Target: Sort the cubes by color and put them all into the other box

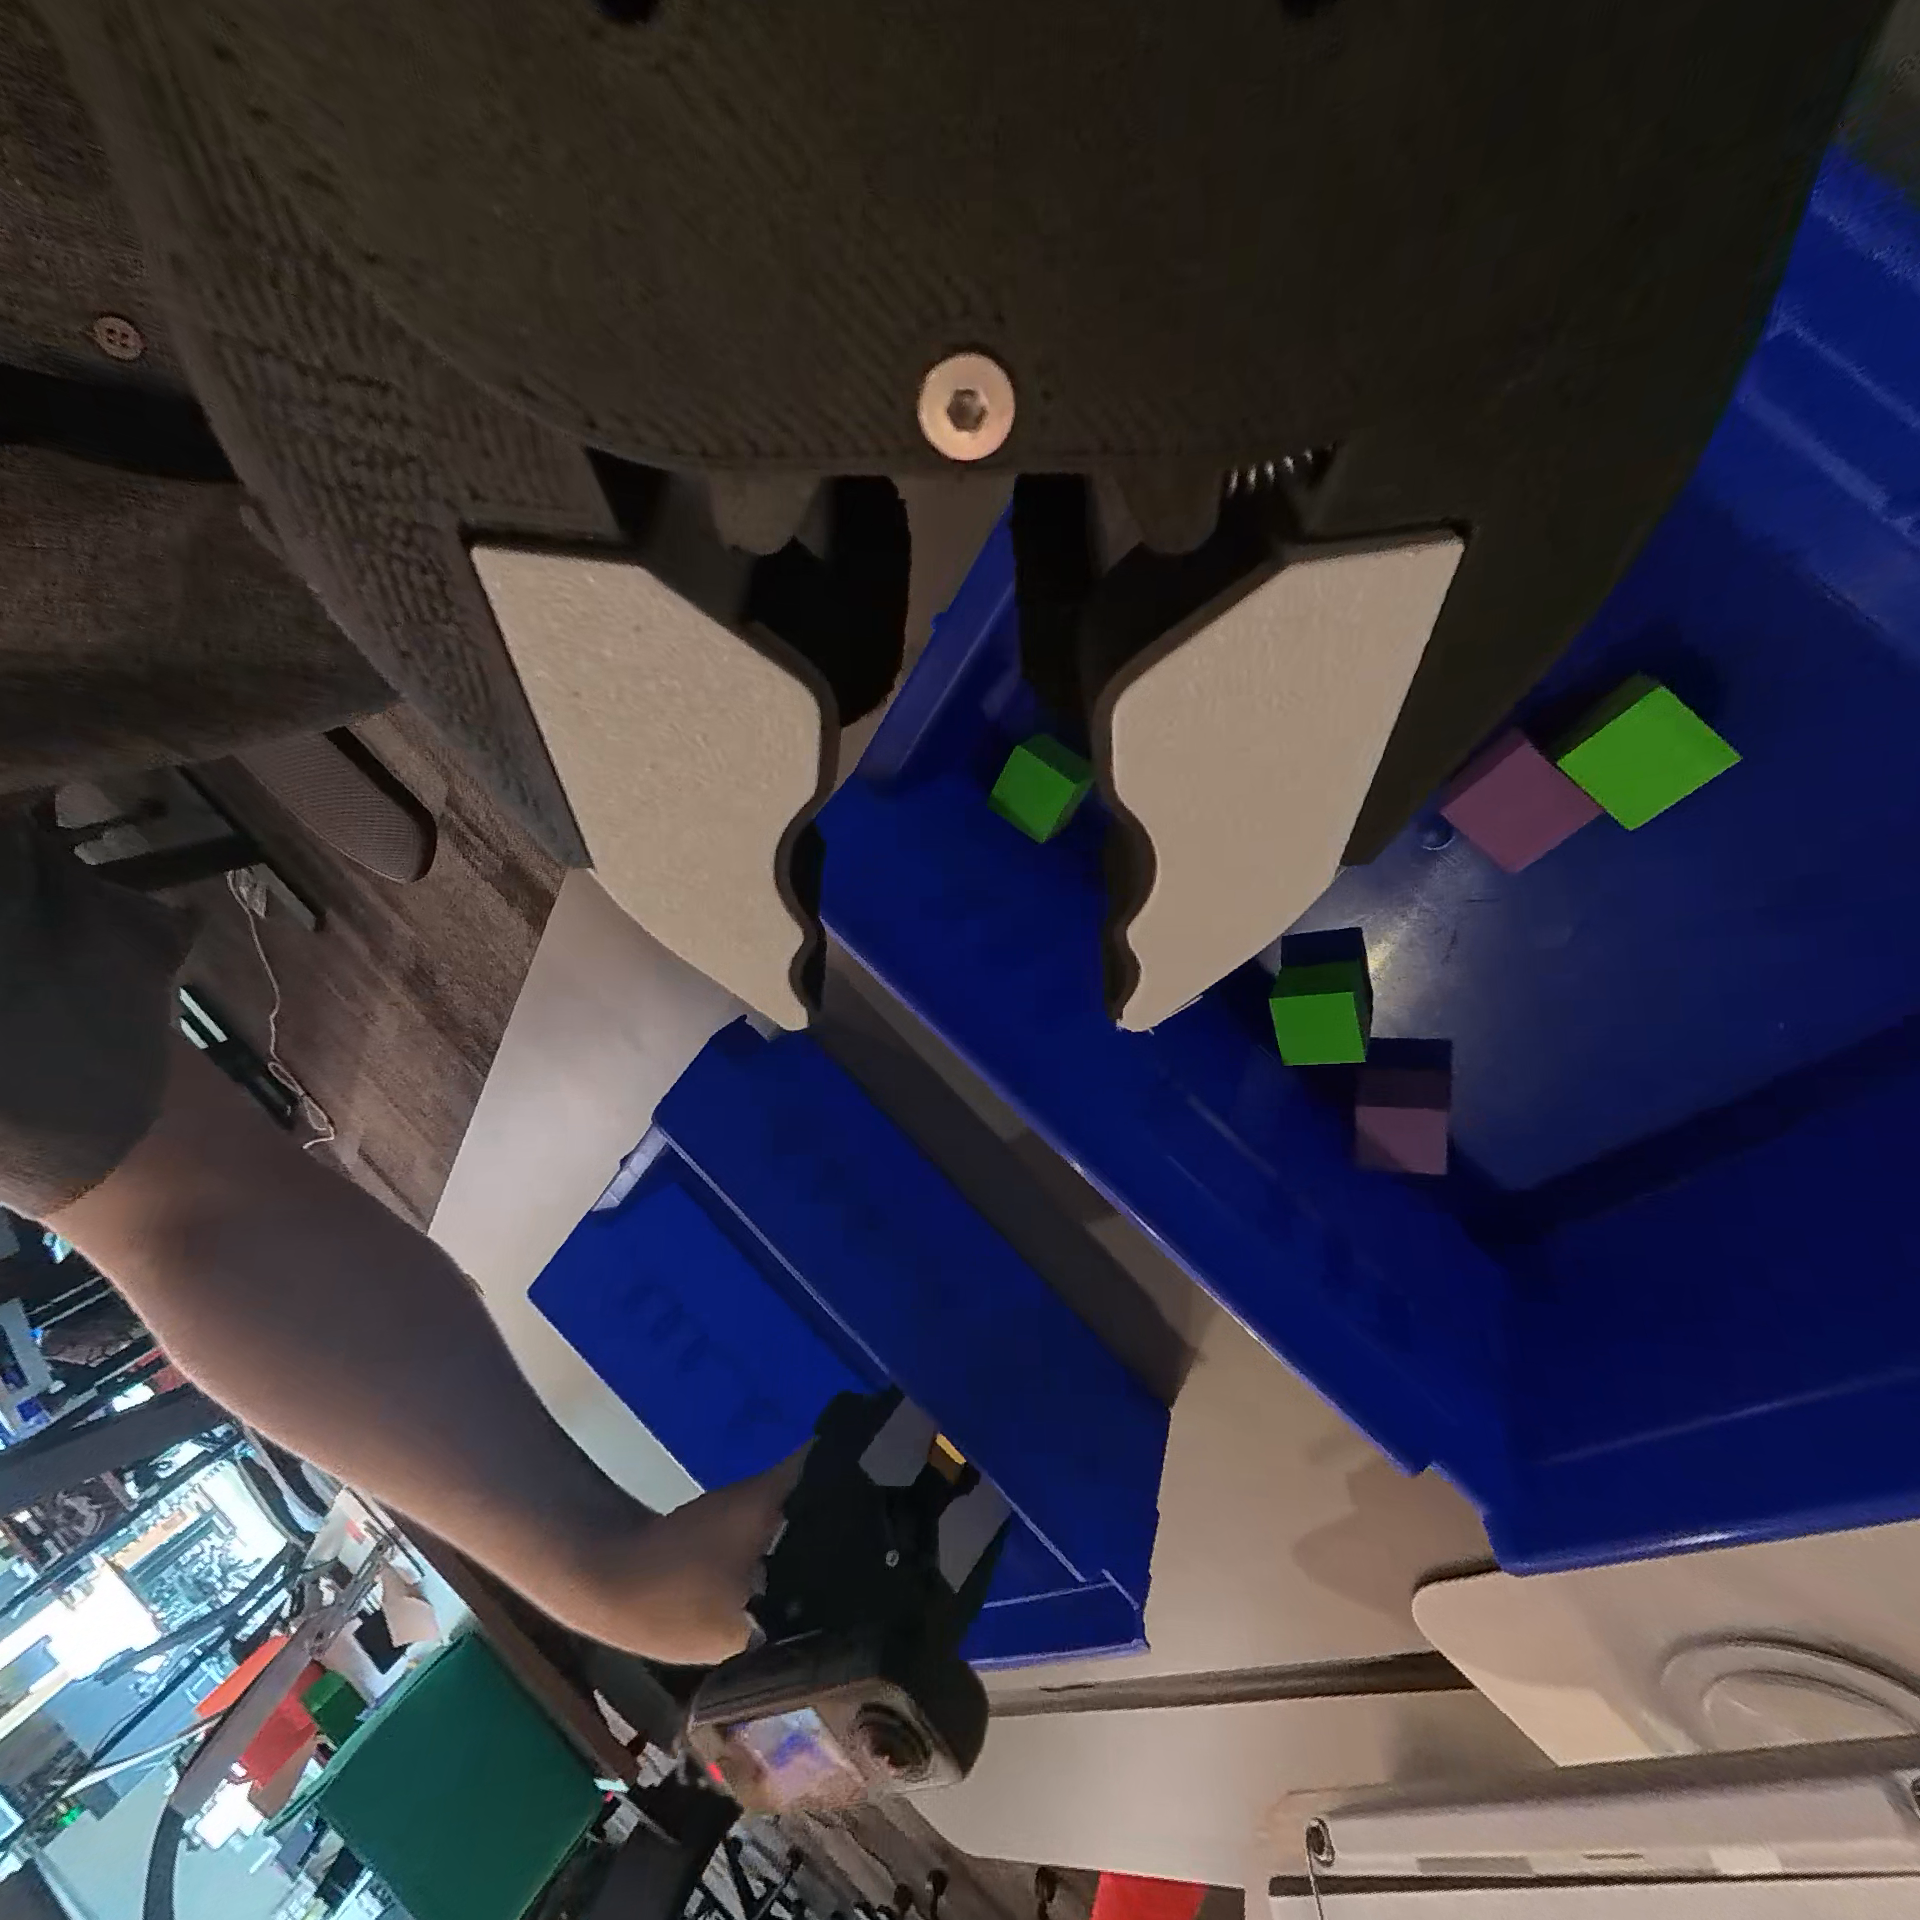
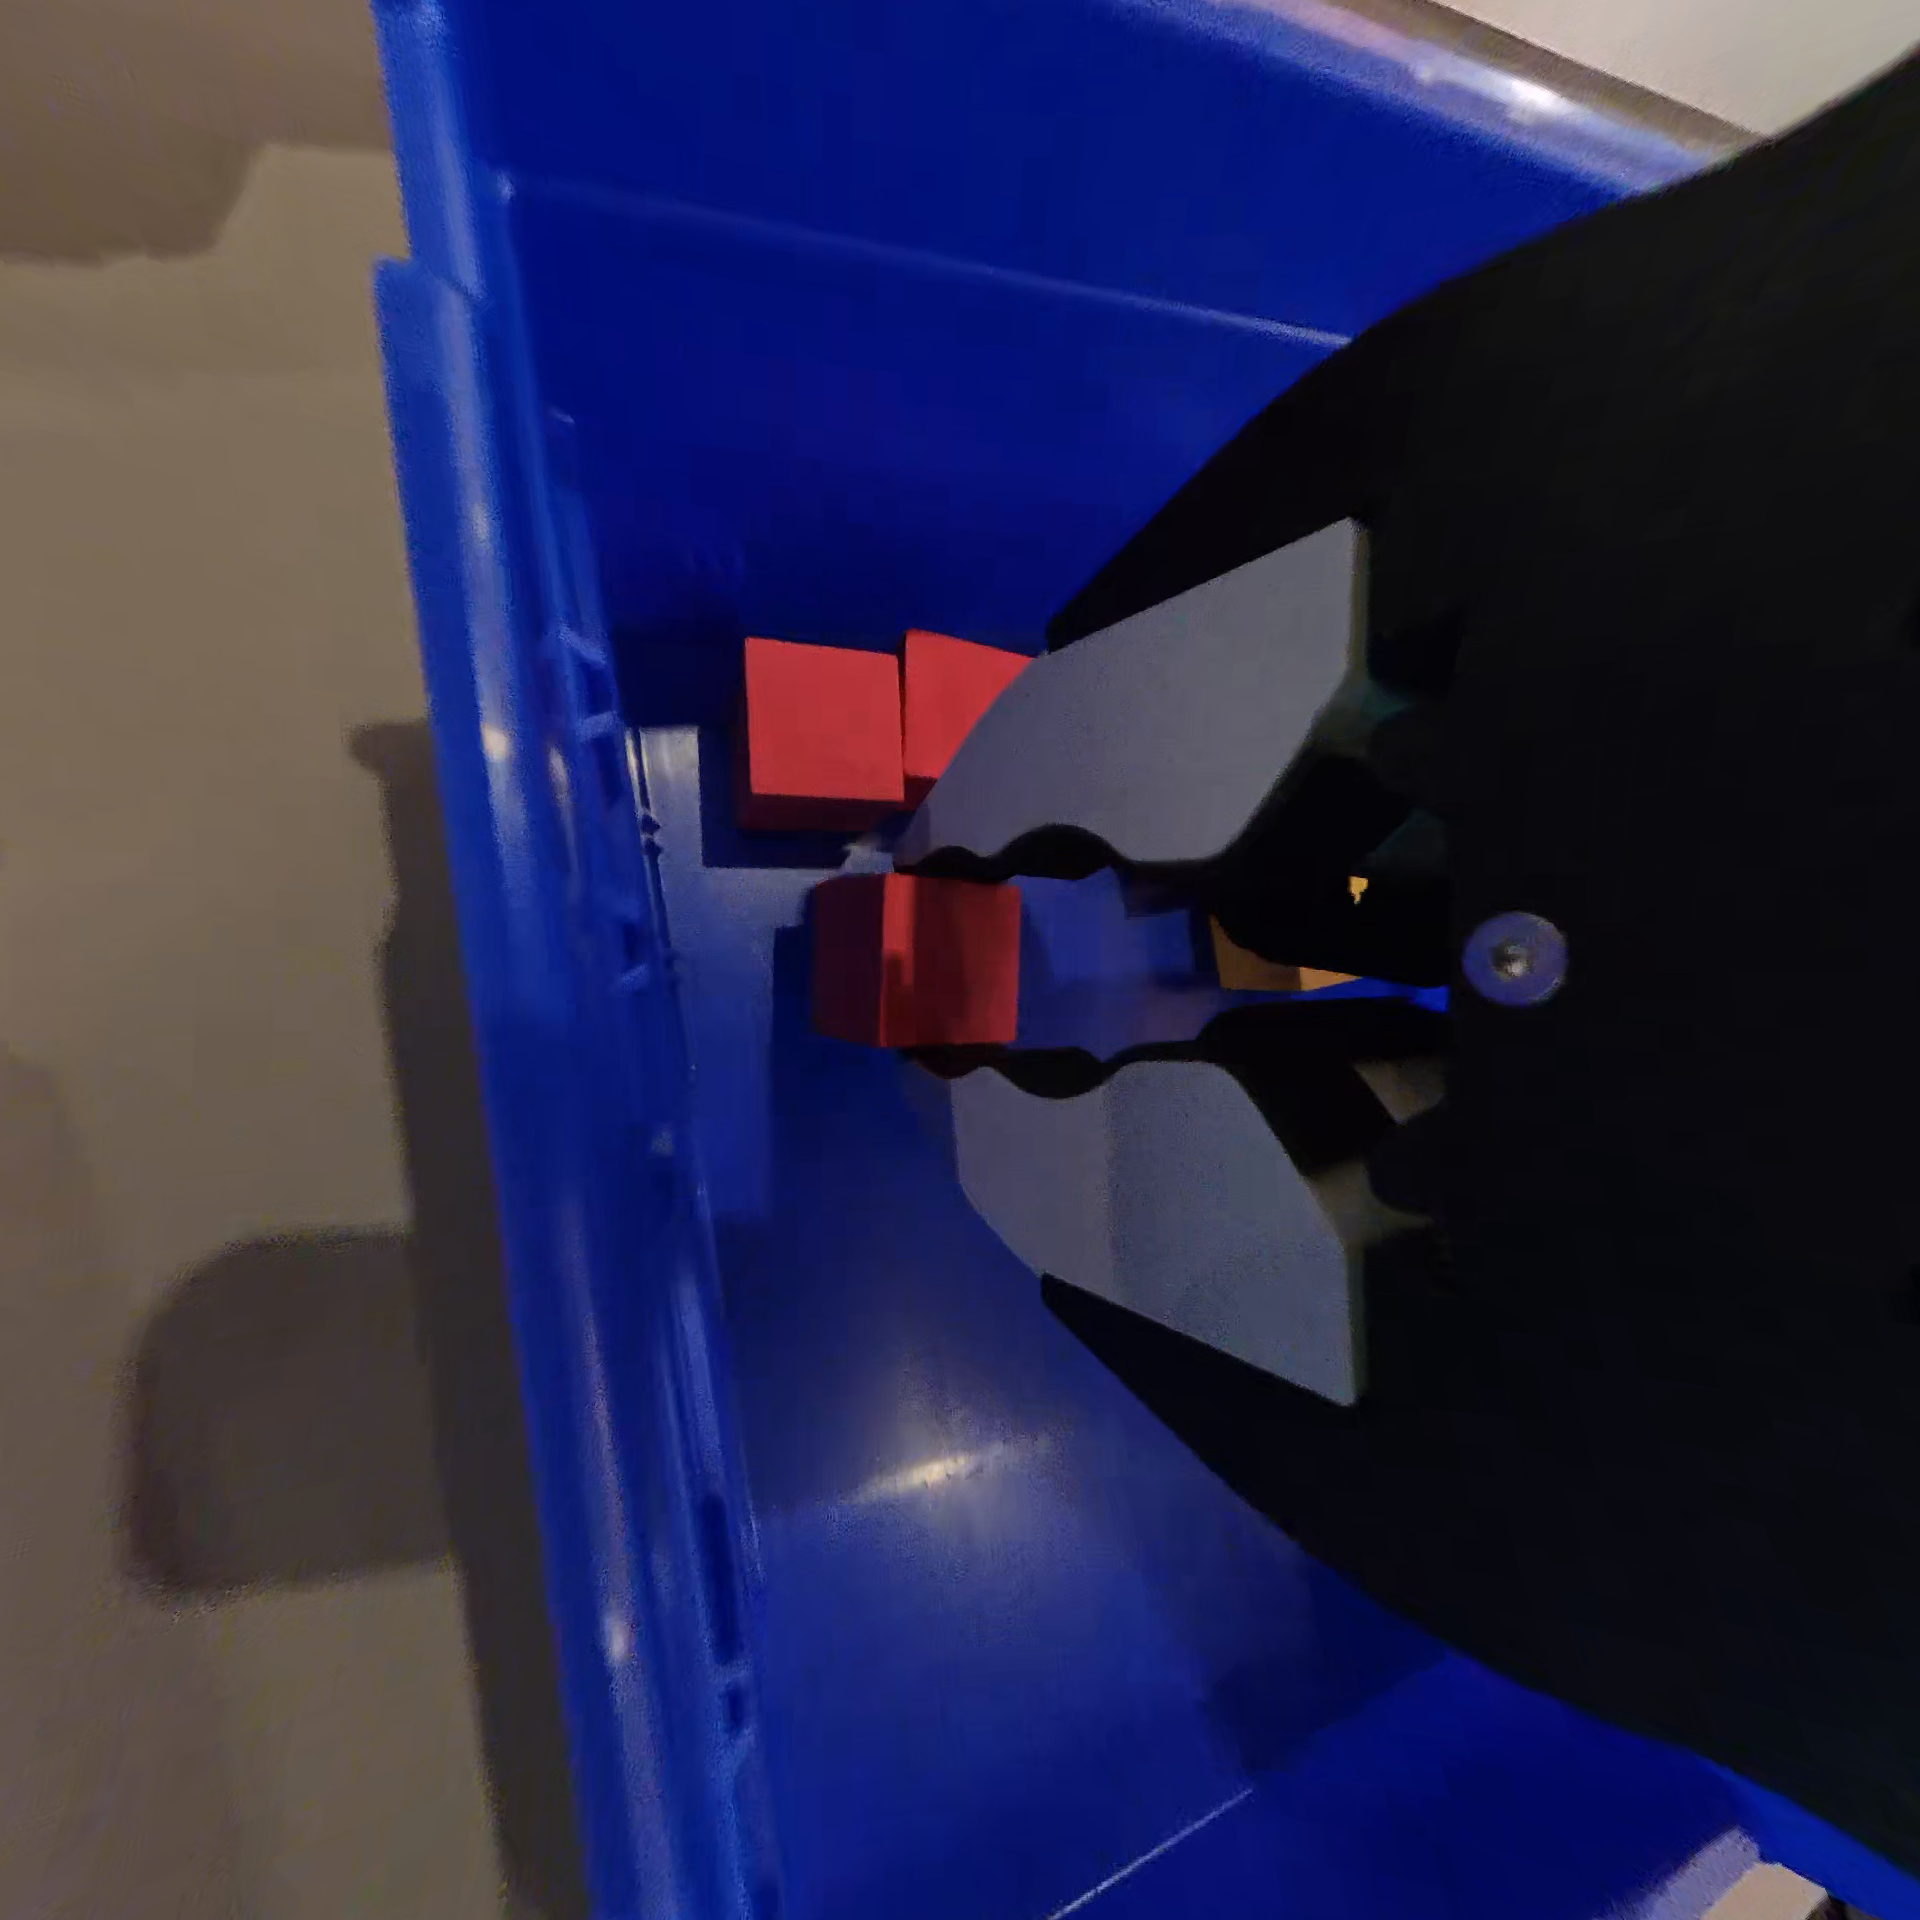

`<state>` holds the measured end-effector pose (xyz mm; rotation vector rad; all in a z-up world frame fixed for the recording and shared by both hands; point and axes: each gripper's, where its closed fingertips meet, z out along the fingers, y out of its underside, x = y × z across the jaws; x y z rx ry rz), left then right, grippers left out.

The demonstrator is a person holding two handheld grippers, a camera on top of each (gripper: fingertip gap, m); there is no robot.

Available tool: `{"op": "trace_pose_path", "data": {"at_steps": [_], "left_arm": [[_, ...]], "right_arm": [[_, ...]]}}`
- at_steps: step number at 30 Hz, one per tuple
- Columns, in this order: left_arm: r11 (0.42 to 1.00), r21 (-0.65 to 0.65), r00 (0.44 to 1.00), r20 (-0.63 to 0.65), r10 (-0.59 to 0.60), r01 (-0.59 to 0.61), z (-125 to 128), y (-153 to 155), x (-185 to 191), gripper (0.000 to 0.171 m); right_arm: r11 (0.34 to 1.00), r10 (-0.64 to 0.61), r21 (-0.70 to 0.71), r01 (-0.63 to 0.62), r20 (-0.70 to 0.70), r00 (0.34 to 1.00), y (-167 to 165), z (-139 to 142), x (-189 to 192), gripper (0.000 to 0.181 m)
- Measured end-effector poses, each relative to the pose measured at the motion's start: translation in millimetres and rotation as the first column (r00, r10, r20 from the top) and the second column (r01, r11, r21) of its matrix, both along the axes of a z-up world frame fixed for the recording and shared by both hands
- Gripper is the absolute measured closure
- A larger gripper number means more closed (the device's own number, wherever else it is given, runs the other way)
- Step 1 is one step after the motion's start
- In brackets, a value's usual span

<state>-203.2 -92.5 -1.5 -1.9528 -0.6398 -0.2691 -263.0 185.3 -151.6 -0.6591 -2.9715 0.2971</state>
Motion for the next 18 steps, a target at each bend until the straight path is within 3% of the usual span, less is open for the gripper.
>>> {"op": "trace_pose_path", "data": {"at_steps": [6, 12, 15, 18], "left_arm": [[1.000, 0.001, 1.000, -0.002, -0.013, 0.013, -1, 5, 1, 0.119], [0.999, -0.050, 1.000, -0.011, -0.012, 0.011, -8, 2, -2, 0.119], [0.973, -0.229, 0.999, -0.042, 0.019, -0.028, -25, -14, -17, 0.122], [0.851, -0.523, 0.999, -0.047, 0.025, -0.046, -61, -38, -28, 0.123]], "right_arm": [[1.000, -0.003, 0.003, 0.003, 0.024, 1.000, -6, -7, -5, 0.144], [1.000, -0.011, -0.027, 0.011, 0.027, 1.000, -5, 9, 6, 0.146], [1.000, -0.008, -0.019, 0.009, 0.010, 1.000, 2, 21, 21, 0.146], [0.999, -0.017, -0.033, 0.016, -0.034, 0.999, 7, 37, 32, 0.144]]}}
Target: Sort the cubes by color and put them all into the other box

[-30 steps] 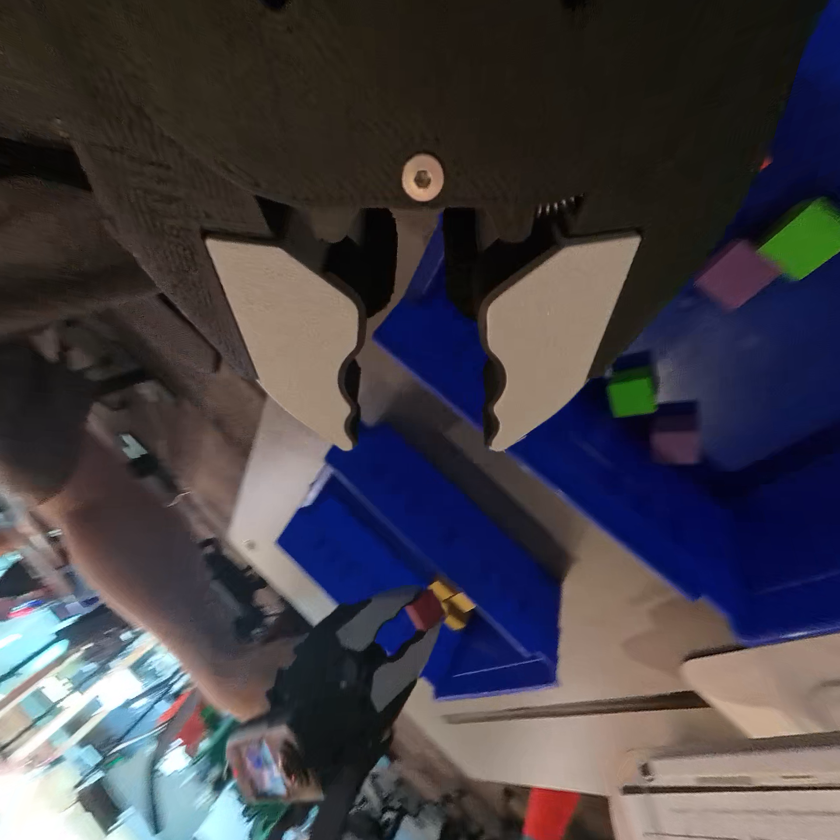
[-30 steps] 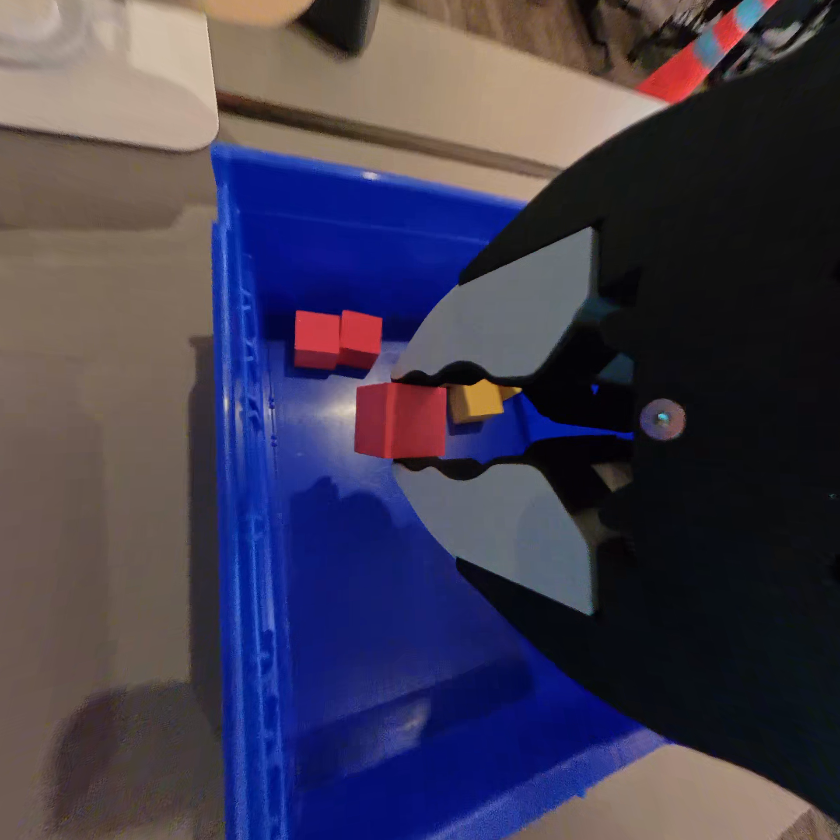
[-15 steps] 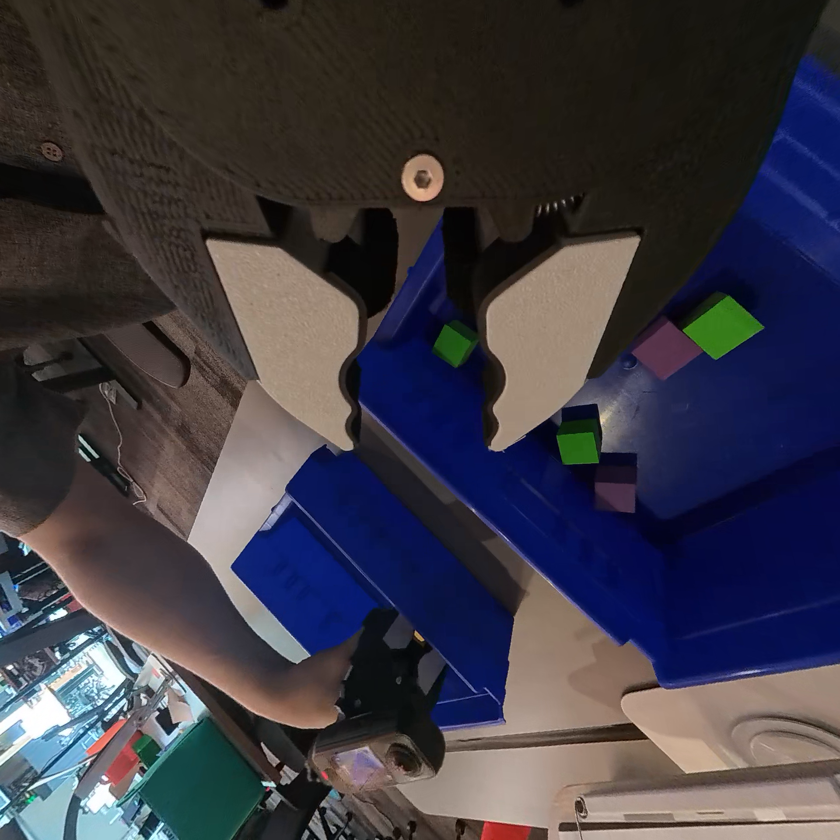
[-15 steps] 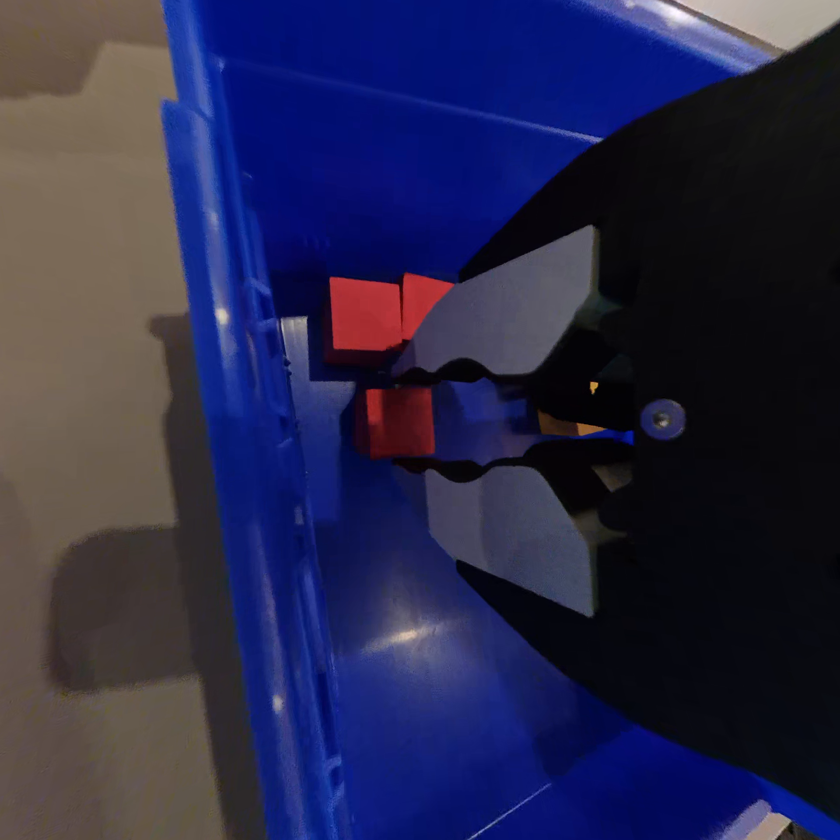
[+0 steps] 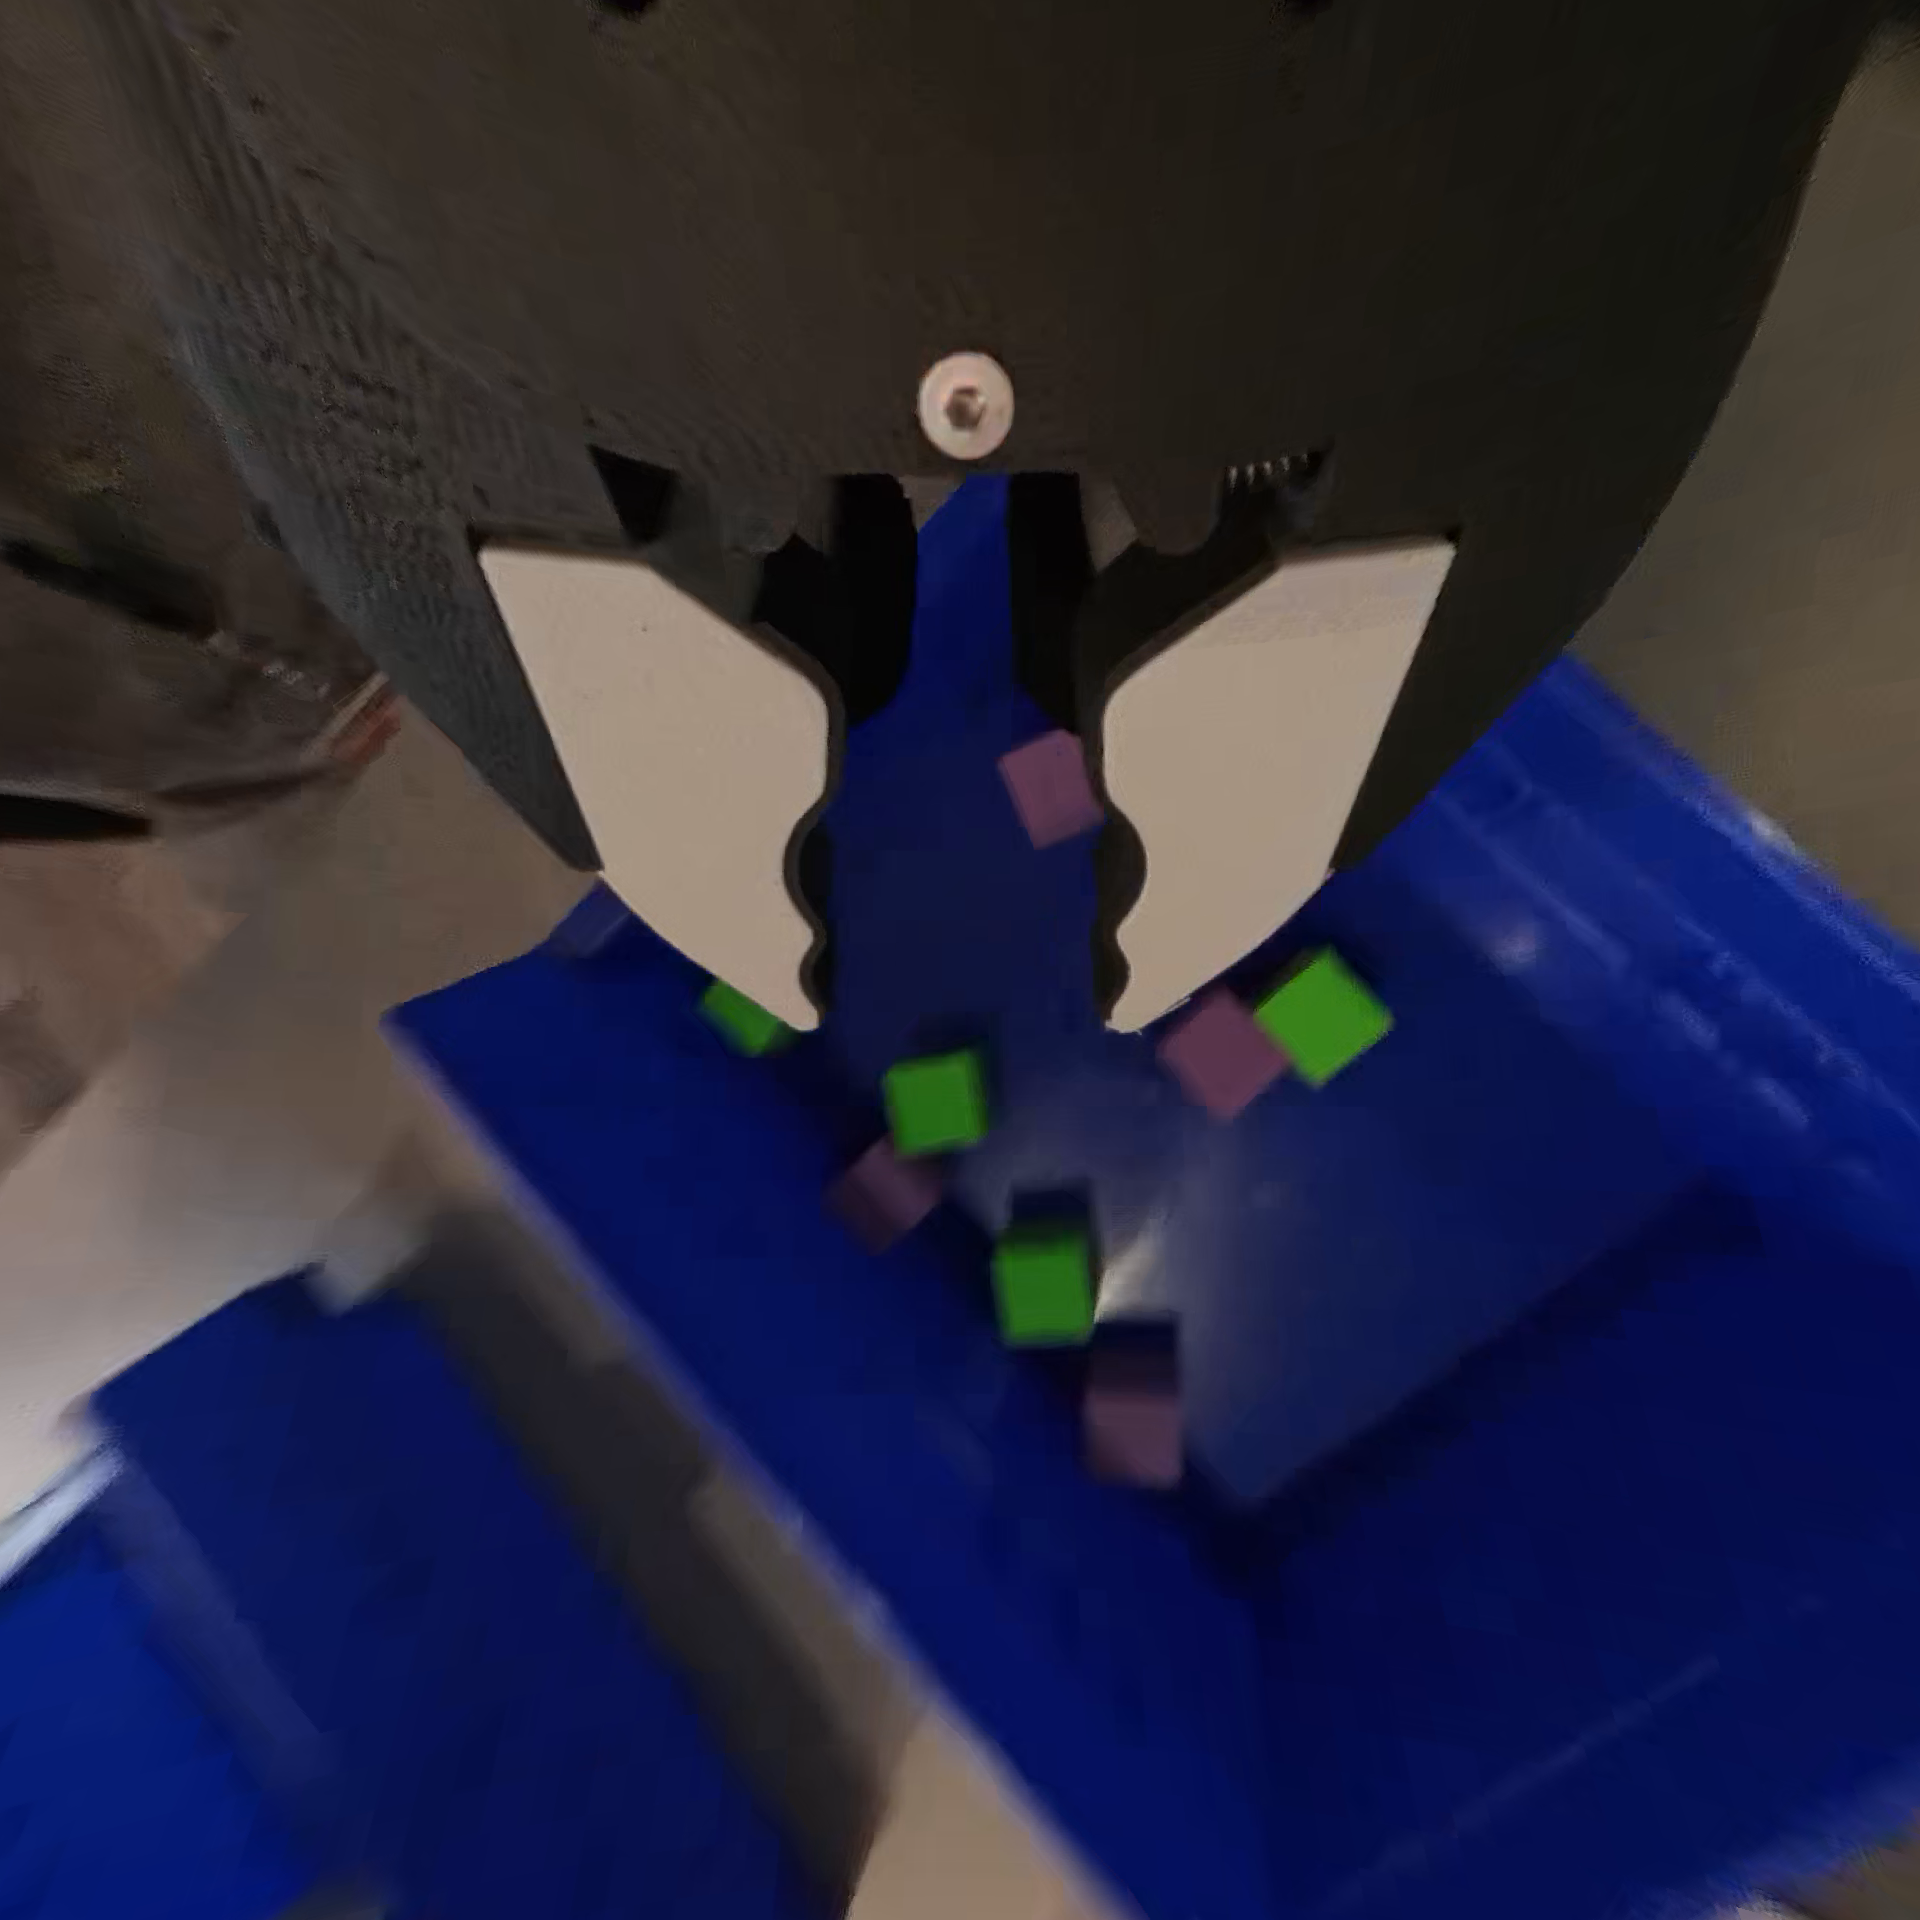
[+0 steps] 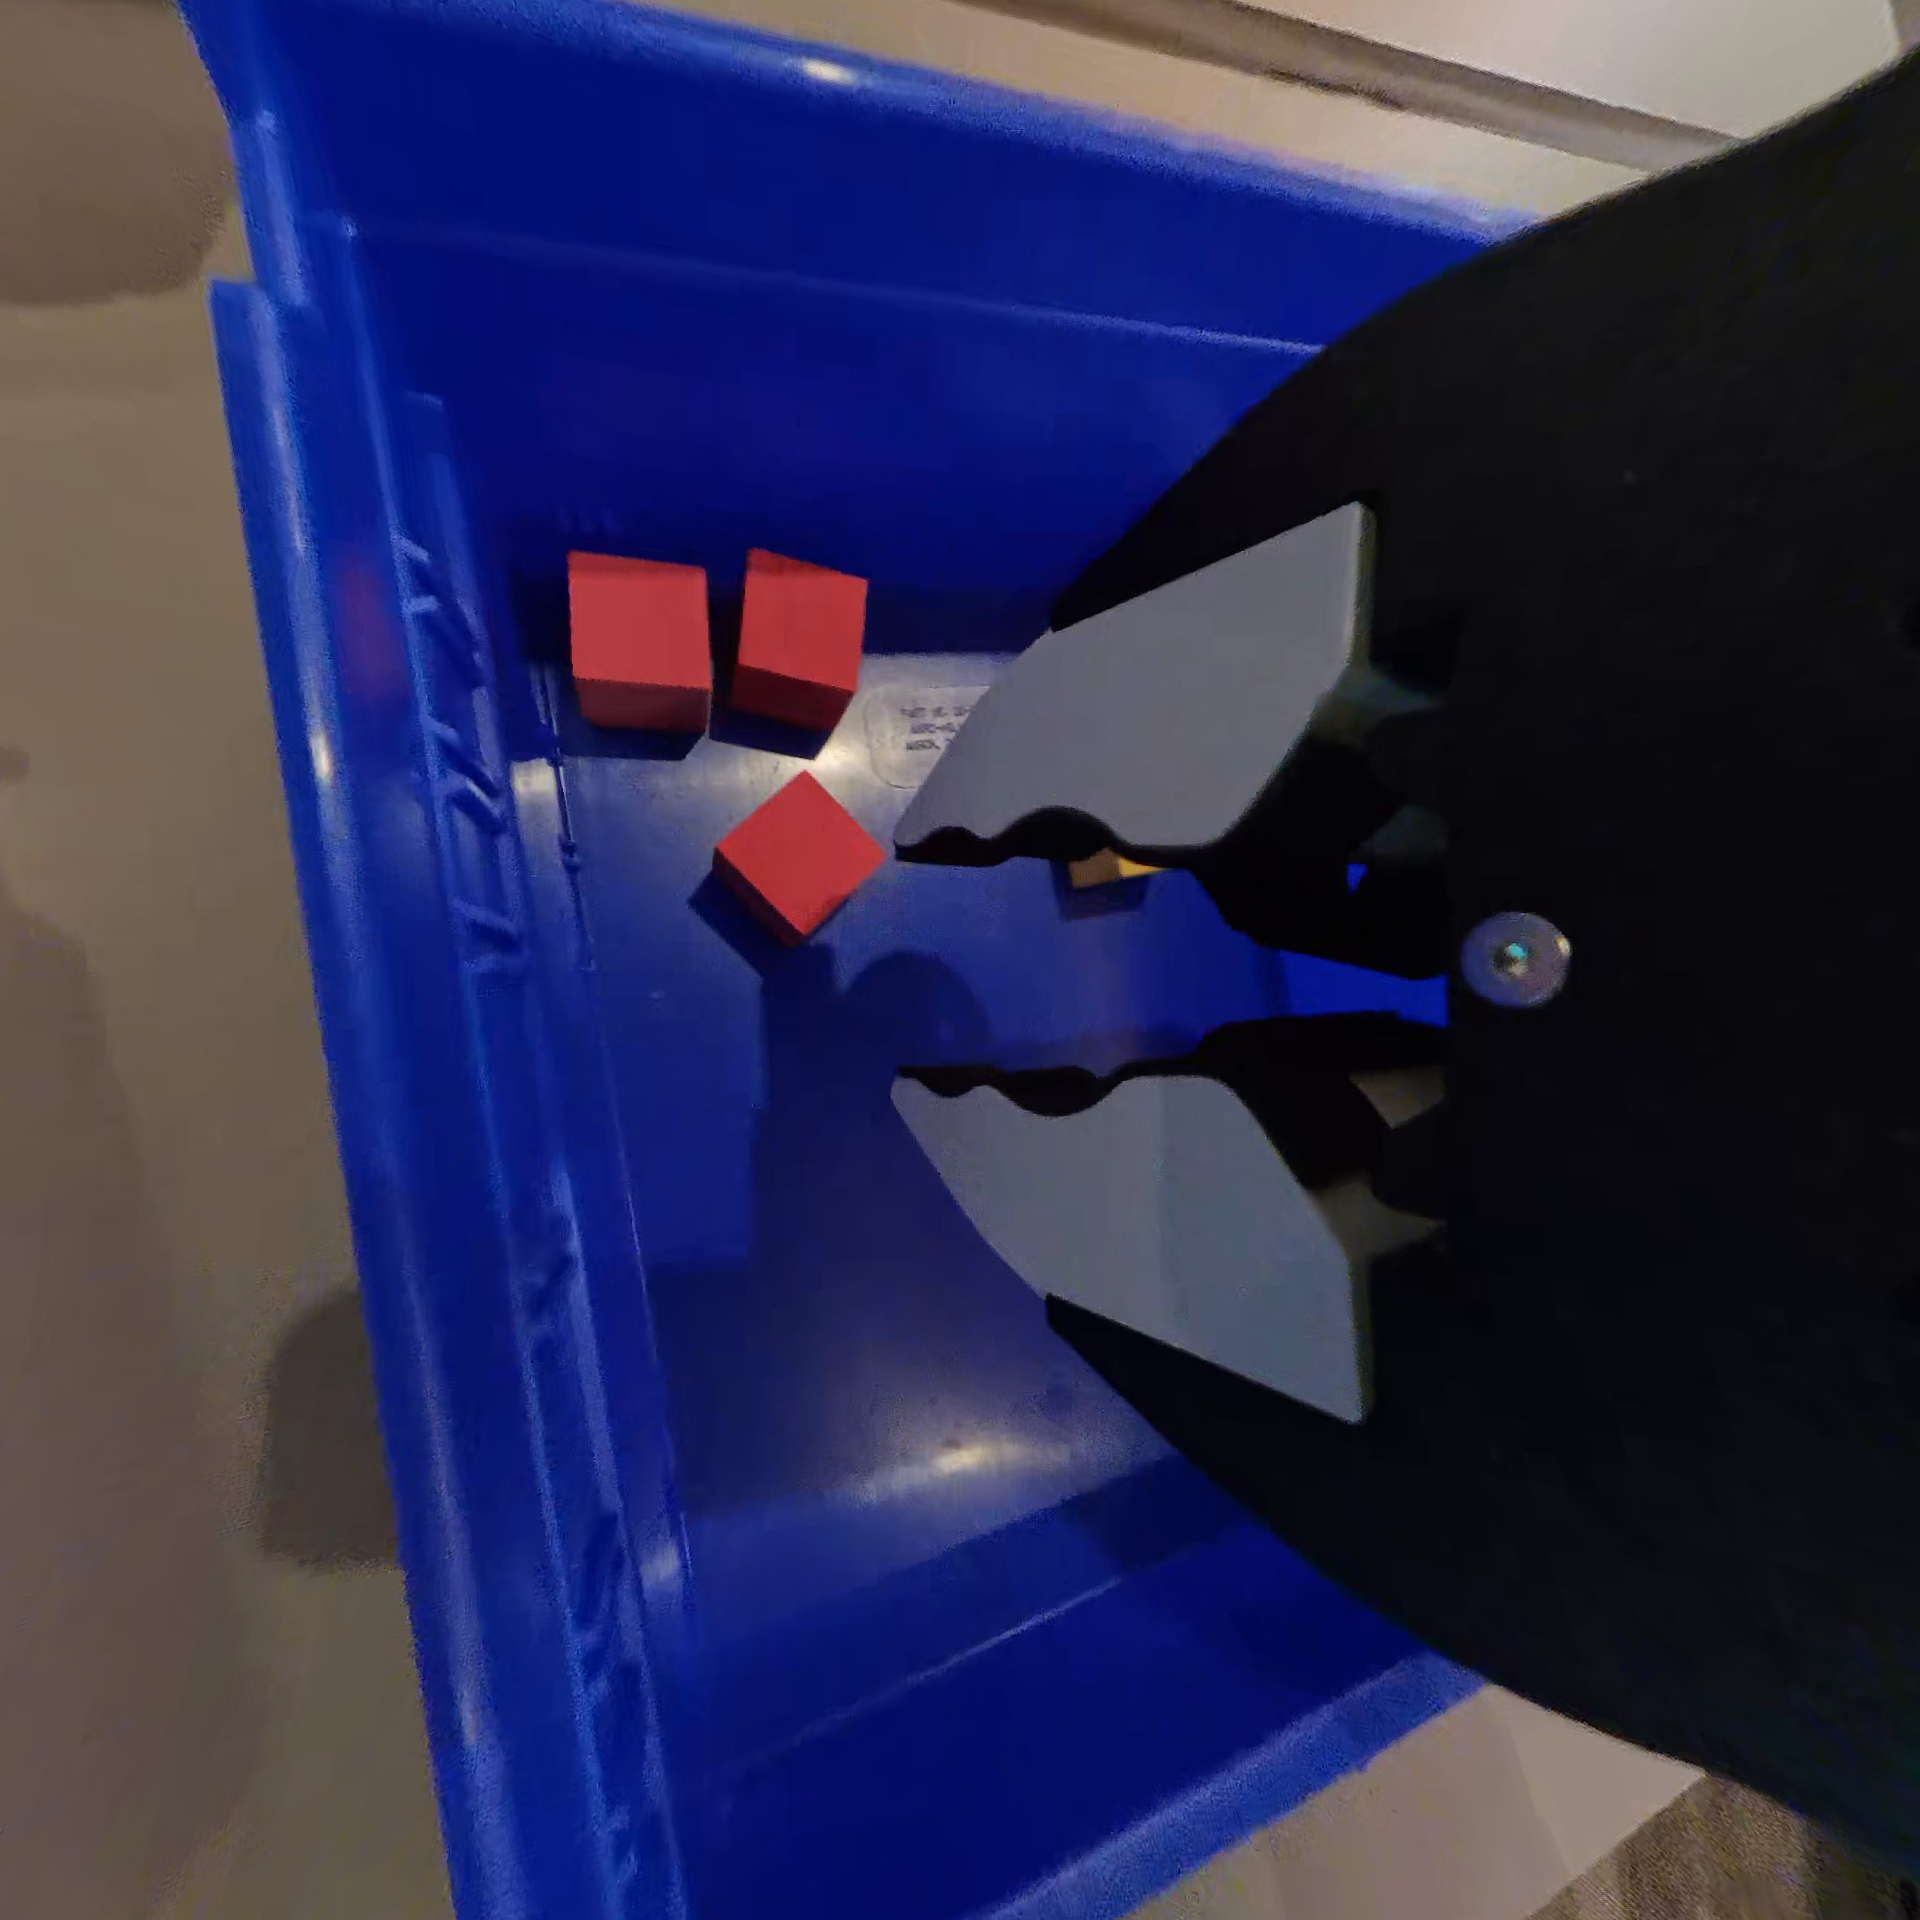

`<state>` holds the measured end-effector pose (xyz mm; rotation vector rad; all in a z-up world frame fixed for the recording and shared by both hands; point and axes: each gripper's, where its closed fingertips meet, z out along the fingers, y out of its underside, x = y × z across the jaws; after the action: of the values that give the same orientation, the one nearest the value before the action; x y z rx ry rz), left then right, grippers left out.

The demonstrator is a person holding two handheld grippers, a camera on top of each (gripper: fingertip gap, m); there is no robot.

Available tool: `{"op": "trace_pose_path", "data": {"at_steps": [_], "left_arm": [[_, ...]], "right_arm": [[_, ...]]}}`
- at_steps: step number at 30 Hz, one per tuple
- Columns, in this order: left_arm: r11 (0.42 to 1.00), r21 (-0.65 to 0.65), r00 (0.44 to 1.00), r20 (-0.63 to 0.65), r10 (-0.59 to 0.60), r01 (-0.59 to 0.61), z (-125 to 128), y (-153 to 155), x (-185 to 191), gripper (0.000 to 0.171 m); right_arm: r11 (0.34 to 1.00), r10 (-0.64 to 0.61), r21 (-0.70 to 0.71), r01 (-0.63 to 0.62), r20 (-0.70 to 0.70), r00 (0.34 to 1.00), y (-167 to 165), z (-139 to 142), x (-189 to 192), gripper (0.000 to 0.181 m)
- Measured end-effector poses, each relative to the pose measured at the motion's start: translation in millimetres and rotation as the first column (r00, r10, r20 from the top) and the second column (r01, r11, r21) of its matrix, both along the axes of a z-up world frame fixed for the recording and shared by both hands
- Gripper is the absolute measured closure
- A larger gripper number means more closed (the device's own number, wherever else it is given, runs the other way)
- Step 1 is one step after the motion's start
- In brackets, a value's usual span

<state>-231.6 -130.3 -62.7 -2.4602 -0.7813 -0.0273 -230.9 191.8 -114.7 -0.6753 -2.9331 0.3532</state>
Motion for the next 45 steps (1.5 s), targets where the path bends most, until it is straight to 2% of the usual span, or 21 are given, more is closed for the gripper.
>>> {"op": "trace_pose_path", "data": {"at_steps": [1, 3, 5, 10, 20, 21, 22, 26, 28, 29, 31, 32, 34, 37, 41, 43, 45], "left_arm": [[0.993, -0.118, 1.000, 0.010, 0.016, -0.014, -14, -10, -2, 0.123], [0.936, -0.343, 0.997, -0.031, 0.073, -0.079, -38, -35, -12, 0.123], [0.883, -0.446, 0.990, -0.064, 0.128, -0.143, -53, -50, -21, 0.119], [0.847, -0.470, 0.966, -0.055, 0.251, -0.247, -73, -58, -32, 0.118], [0.776, -0.573, 0.955, -0.040, 0.295, -0.263, -86, -64, -26, 0.119], [0.772, -0.583, 0.956, -0.026, 0.293, -0.253, -87, -64, -24, 0.123], [0.771, -0.589, 0.957, -0.012, 0.290, -0.241, -89, -63, -21, 0.140], [0.771, -0.591, 0.954, 0.009, 0.301, -0.237, -89, -60, -20, 0.143], [0.848, -0.485, 0.954, 0.081, 0.288, -0.215, -83, -44, -17, 0.143], [0.898, -0.391, 0.956, 0.118, 0.268, -0.203, -75, -32, -16, 0.143], [0.984, -0.094, 0.956, 0.238, 0.172, -0.154, -45, 3, -6, 0.144], [0.989, 0.076, 0.950, 0.296, 0.098, -0.126, -23, 21, 2, 0.143], [0.933, 0.350, 0.931, 0.362, -0.055, -0.081, 19, 46, 19, 0.143], [0.777, 0.628, 0.884, 0.388, -0.261, -0.046, 70, 67, 44, 0.144], [0.607, 0.793, 0.827, 0.377, -0.417, -0.056, 106, 81, 66, 0.144], [0.561, 0.826, 0.801, 0.372, -0.470, -0.055, 114, 86, 76, 0.144], [0.540, 0.840, 0.785, 0.366, -0.500, -0.048, 118, 90, 83, 0.144]], "right_arm": [[1.000, 0.001, -0.007, -0.001, -0.020, 1.000, 0, 6, 4, 0.144], [1.000, 0.008, -0.018, -0.009, -0.059, 0.998, -1, 16, 11, 0.145], [0.999, 0.019, -0.024, -0.021, -0.083, 0.996, -3, 22, 19, 0.147], [0.999, 0.042, -0.015, -0.043, -0.106, 0.993, -5, 26, 32, 0.148], [0.997, 0.058, -0.035, -0.065, -0.165, 0.985, -10, 35, 34, 0.150], [0.997, 0.063, -0.034, -0.069, -0.171, 0.983, -11, 36, 34, 0.151], [0.997, 0.066, -0.037, -0.073, -0.176, 0.982, -12, 36, 35, 0.151], [0.995, 0.076, -0.047, -0.086, -0.189, 0.979, -16, 39, 39, 0.152], [0.994, 0.081, -0.058, -0.095, -0.214, 0.974, -18, 44, 41, 0.153], [0.992, 0.082, -0.075, -0.101, -0.229, 0.970, -22, 48, 42, 0.153], [0.984, 0.094, -0.116, -0.137, -0.315, 0.944, -34, 62, 40, 0.154], [0.975, 0.106, -0.144, -0.171, -0.377, 0.920, -45, 71, 39, 0.154], [0.951, 0.122, -0.190, -0.243, -0.492, 0.862, -69, 92, 39, 0.153], [0.900, 0.124, -0.261, -0.348, -0.613, 0.780, -113, 121, 47, 0.151], [0.841, 0.136, -0.302, -0.449, -0.685, 0.716, -168, 142, 65, 0.141], [0.830, 0.144, -0.288, -0.478, -0.717, 0.682, -186, 149, 70, 0.139], [0.816, 0.141, -0.285, -0.502, -0.745, 0.652, -200, 157, 72, 0.139]]}}
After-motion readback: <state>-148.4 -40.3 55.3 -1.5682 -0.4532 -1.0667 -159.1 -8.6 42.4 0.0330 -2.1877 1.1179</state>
